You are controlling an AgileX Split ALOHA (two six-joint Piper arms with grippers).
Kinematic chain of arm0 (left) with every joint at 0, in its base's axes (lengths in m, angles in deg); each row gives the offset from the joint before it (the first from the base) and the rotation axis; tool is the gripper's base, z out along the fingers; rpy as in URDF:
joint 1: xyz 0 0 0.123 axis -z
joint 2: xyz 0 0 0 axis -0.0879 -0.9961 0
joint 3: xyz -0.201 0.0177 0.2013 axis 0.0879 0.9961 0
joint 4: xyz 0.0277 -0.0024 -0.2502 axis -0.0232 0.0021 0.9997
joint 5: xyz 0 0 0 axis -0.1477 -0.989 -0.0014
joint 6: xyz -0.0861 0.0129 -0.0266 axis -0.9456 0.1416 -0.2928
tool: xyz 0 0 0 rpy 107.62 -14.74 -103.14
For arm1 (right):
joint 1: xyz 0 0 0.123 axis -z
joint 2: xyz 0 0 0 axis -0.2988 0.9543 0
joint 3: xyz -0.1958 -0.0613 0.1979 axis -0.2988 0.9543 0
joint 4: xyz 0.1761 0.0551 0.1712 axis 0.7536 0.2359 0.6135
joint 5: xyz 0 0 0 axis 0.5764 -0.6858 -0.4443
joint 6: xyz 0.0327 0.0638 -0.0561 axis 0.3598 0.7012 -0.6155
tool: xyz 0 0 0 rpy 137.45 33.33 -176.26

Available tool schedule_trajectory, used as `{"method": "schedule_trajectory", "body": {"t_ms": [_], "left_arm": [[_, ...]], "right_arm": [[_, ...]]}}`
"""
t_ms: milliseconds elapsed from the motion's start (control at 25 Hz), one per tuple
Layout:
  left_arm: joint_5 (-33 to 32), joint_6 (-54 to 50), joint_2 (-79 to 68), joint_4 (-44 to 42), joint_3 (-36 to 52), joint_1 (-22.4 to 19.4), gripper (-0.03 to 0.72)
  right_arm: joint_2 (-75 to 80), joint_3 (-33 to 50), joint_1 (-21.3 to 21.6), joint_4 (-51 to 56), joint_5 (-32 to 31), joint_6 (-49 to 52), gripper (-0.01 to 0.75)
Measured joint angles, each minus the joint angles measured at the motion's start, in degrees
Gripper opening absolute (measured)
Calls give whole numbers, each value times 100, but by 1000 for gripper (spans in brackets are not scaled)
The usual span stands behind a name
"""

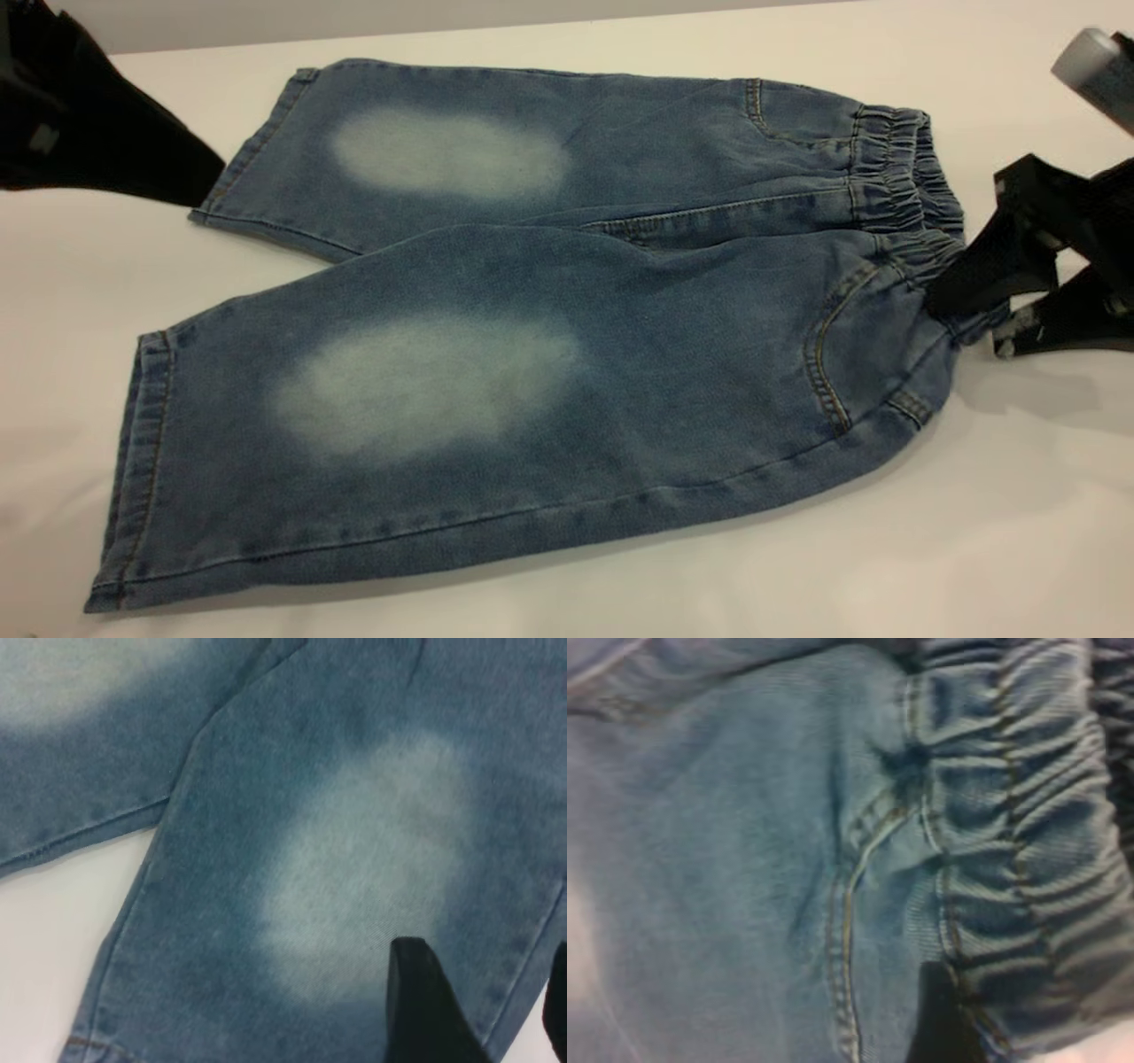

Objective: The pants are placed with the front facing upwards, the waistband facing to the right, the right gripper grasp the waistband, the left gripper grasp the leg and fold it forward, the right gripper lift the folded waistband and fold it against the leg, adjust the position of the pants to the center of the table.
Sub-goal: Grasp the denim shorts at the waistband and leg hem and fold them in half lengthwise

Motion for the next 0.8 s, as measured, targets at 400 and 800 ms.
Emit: {"method": "schedule_trajectory", "body": {"t_ms": [400,800], "left_arm": [[0,0,0,5,0,0,314],[-2,0,0,0,0,0,314]], "right_arm": [[-7,0,0,-1202,2,1235,402],[-7,-6,0,-1265,207,1307,402]]}}
